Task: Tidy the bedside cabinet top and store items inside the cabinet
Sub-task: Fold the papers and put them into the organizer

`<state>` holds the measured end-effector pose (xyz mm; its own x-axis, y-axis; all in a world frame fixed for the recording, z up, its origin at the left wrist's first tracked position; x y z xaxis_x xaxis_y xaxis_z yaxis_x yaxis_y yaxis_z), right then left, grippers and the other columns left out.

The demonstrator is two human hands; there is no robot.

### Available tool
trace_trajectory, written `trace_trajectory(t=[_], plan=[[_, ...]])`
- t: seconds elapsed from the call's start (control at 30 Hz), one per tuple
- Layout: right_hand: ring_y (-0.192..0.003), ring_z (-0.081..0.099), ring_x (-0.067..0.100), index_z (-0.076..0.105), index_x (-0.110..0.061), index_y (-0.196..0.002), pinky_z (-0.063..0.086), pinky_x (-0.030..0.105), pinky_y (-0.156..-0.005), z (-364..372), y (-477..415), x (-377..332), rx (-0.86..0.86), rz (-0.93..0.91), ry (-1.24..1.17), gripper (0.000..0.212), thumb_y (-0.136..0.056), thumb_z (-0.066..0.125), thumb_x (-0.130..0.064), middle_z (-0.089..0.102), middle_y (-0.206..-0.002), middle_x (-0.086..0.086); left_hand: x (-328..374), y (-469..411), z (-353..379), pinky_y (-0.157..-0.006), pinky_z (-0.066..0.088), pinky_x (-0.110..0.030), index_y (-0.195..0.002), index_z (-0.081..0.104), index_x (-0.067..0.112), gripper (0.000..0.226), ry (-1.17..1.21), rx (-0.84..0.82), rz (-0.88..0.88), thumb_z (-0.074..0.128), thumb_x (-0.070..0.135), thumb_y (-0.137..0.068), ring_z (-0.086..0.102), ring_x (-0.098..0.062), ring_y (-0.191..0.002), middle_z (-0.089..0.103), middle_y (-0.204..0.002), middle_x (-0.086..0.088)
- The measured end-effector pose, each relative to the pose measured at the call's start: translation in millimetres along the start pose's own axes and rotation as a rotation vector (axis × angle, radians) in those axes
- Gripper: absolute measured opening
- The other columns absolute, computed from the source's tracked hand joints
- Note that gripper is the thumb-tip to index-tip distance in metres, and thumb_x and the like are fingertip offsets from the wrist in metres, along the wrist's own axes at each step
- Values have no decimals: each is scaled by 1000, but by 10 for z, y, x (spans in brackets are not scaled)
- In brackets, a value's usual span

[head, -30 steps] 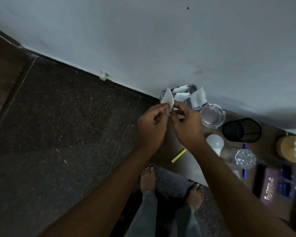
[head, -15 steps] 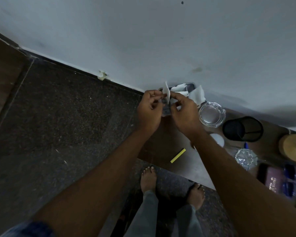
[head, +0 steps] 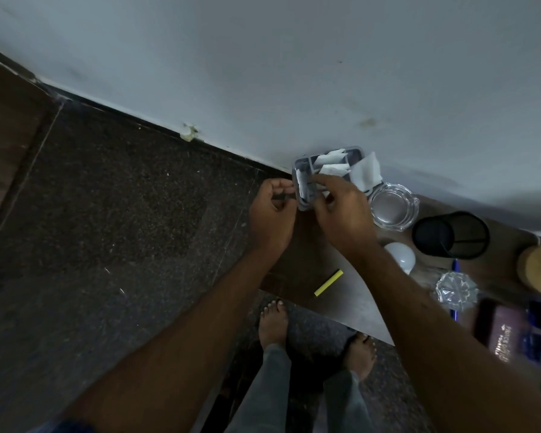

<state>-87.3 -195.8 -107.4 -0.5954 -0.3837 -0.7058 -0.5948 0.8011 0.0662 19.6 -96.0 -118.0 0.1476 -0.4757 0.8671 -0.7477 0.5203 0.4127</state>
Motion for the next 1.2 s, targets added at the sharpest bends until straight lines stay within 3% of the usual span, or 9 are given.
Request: trace_trajectory(t=[0.17, 0.23, 0.33, 0.57, 0.67, 0.73, 0.8, 1.03, 1.2], plan=[[-93, 64, 10, 68, -17, -117, 52, 16, -81, -325, 108, 110, 195, 51, -201, 27, -90, 65, -18, 67, -109, -3, -31, 74, 16, -79, 53, -11, -114, 65, 14, 32, -14, 16, 15, 64, -3, -87, 68, -13, -103, 70, -109, 2], [-91, 65, 9, 67, -20, -116, 56, 25, -78, -447, 156, 204, 249, 120, -255, 27, -90, 67, -18, 67, -107, -4, -57, 114, 35, -75, 50, -6, -116, 65, 12, 33, 0, 17, 3, 65, -4, -87, 67, -7, -97, 69, -105, 8], [-97, 65, 8, 64, -21, -121, 58, 30, -78, -567, 222, 333, 306, 230, -313, 34, -88, 69, -17, 66, -110, -6, -104, 177, 66, -80, 53, -13, -121, 64, 11, 36, 19, 32, -24, 64, -3, -88, 64, 1, -95, 67, -104, 14], [-117, 60, 10, 49, -11, -141, 52, 6, -79, -516, 249, 519, 261, 381, -466, 59, -87, 70, -2, 59, -126, -6, -199, 265, 197, -103, 55, -39, -138, 55, 16, 52, 43, 2, -101, 66, 1, -89, 64, -16, -121, 65, -133, 1], [-119, 57, 2, 47, -12, -141, 50, 12, -94, -440, 214, 546, 173, 387, -456, 63, -84, 68, 4, 58, -125, -11, -221, 252, 264, -102, 55, -34, -143, 52, 17, 61, 69, 1, -127, 68, -1, -87, 63, -18, -125, 64, -137, -3], [-106, 58, -16, 47, -26, -130, 47, 4, -88, -401, 201, 544, 128, 349, -453, 62, -80, 69, 4, 59, -114, -25, -212, 244, 307, -96, 55, -22, -147, 48, 15, 68, 80, -25, -129, 69, -3, -86, 61, -15, -127, 62, -141, -4], [-98, 56, -25, 44, -33, -126, 44, -2, -79, -364, 175, 544, 95, 337, -436, 64, -78, 72, -1, 58, -106, -31, -190, 241, 340, -104, 54, -29, -151, 44, 15, 73, 78, -70, -128, 71, -1, -86, 59, -13, -130, 60, -145, -3], [-108, 65, 15, 52, -18, -128, 55, 44, -96, -242, 155, 605, 22, 418, -428, 59, -76, 80, -22, 67, -116, -4, -131, 228, 374, -108, 52, -44, -145, 53, 14, 65, 67, -106, -128, 71, -3, -85, 65, -16, -123, 67, -135, -3], [-115, 63, 16, 51, -19, -136, 52, 45, -101, -172, 360, 589, 85, 513, -460, 65, -76, 76, -12, 67, -123, -3, -79, 187, 326, -101, 56, -32, -142, 56, 15, 62, 31, -136, -84, 70, -3, -84, 68, -11, -114, 70, -131, -5]])
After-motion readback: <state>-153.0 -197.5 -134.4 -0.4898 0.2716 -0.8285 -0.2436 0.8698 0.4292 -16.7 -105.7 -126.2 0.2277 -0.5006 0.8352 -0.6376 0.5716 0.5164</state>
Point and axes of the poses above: each hand's wrist, its own y-axis away from the middle knuckle, its own z-axis out of the palm, x = y × z, the point moved 4 cm from there along -y, towards the middle knuckle
